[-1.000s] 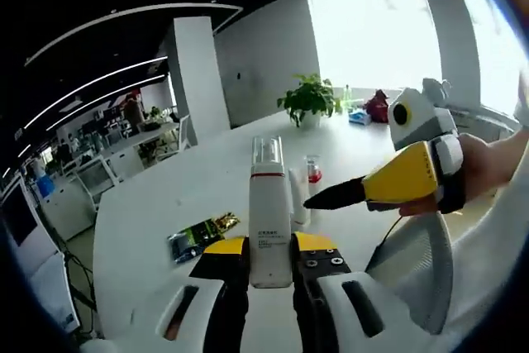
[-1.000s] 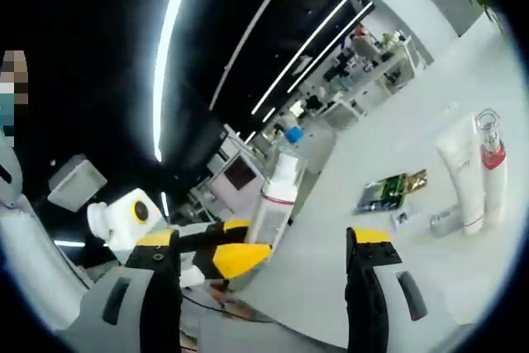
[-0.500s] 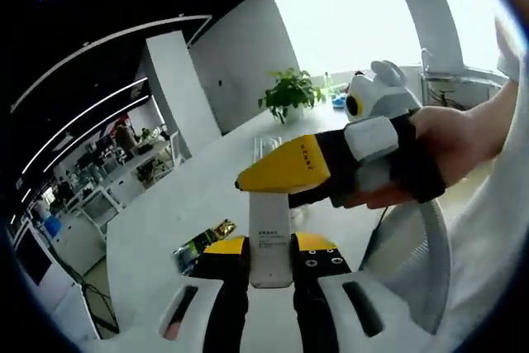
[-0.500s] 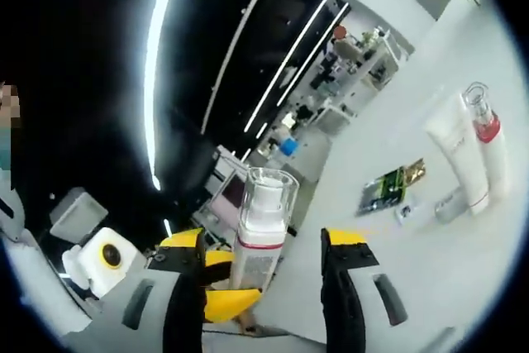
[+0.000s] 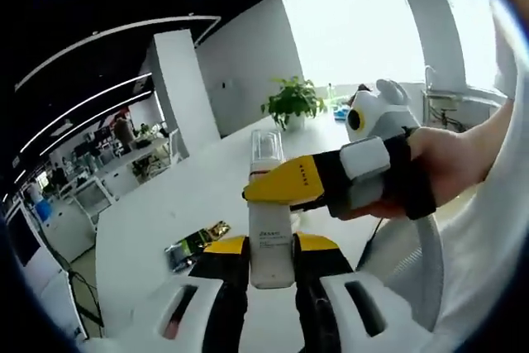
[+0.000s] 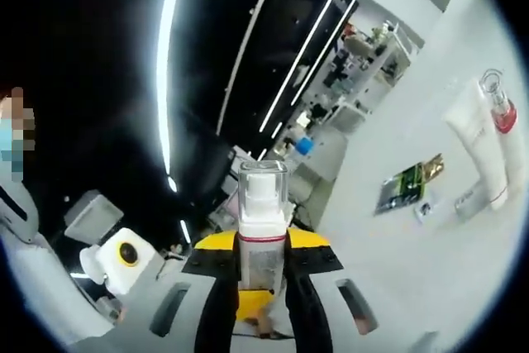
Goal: Arrange the skincare products in the storage area until every visible bottle or jar stands upright without overlapping.
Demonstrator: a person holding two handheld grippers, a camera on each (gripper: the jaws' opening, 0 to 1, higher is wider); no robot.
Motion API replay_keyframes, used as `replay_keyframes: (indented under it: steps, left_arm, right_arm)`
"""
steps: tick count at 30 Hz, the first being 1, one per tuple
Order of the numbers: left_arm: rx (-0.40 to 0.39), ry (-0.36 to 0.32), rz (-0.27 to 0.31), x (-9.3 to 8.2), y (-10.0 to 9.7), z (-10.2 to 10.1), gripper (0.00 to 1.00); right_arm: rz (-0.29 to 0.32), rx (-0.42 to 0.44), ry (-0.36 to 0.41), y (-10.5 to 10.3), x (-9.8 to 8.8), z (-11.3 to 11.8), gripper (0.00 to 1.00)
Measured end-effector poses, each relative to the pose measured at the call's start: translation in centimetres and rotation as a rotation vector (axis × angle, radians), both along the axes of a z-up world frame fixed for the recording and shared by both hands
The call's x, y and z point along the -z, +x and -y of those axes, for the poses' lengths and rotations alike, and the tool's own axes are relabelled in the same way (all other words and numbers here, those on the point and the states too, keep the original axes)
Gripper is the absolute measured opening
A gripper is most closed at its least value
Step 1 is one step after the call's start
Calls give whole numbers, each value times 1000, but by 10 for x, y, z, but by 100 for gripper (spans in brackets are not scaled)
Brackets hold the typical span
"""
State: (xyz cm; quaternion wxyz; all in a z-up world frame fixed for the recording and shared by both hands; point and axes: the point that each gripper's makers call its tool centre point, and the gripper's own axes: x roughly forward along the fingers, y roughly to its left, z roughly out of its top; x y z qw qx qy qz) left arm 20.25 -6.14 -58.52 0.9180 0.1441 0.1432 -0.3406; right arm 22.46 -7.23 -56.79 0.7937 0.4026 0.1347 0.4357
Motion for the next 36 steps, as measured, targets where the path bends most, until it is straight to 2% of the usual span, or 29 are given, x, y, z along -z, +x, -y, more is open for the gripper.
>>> replay_keyframes:
  steps: [2, 3, 6, 7, 8, 10, 11, 14, 18, 24, 27, 30, 32, 33, 34, 36]
  left_arm:
    - [4, -32, -24, -1, -1, -1, 21]
    - [7, -71, -48, -1, -2, -1, 22]
    - [42, -179, -102, -6, -7, 3, 23]
    - [48, -191, -108, -7, -7, 3, 24]
    - [106, -270, -157, -11, -12, 8, 25]
    - [177, -371, -229, -18, -20, 15, 28]
    - [214, -422, -288, -20, -25, 15, 32]
    - [310, -483, -393, -22, -38, 18, 40]
    - [398, -487, -403, -29, -50, 23, 43]
    - [490, -477, -388, -40, -68, 38, 29]
    - [501, -466, -384, -41, -67, 39, 28]
    - [495, -412, -374, -39, -68, 41, 28]
    - [442, -399, -342, -37, -59, 40, 27]
    - [418, -406, -359, -35, -56, 38, 27]
    - [399, -404, -362, -35, -54, 38, 27]
    - [323, -380, -305, -36, -42, 34, 27]
  right_arm:
    - [4, -19, 11, -3, -1, -1, 19]
    - [11, -24, 11, -3, -2, -1, 19]
    - [67, -94, 37, -11, -13, 0, 19]
    - [86, -123, 47, -14, -17, 0, 19]
    - [104, -152, 54, -17, -21, 1, 19]
    - [167, -213, 60, -28, -33, 1, 19]
    - [198, -258, 63, -36, -39, 0, 20]
    - [262, -359, 71, -54, -51, -3, 20]
    - [299, -436, 89, -67, -59, -5, 20]
    - [341, -502, 73, -73, -67, -4, 20]
    - [362, -531, 50, -76, -69, -2, 20]
    - [362, -558, 12, -78, -68, -2, 20]
    - [368, -540, -11, -74, -67, -1, 20]
    - [367, -535, -18, -72, -67, -2, 20]
    - [358, -522, -23, -69, -66, -2, 20]
    - [319, -443, -15, -56, -66, -3, 21]
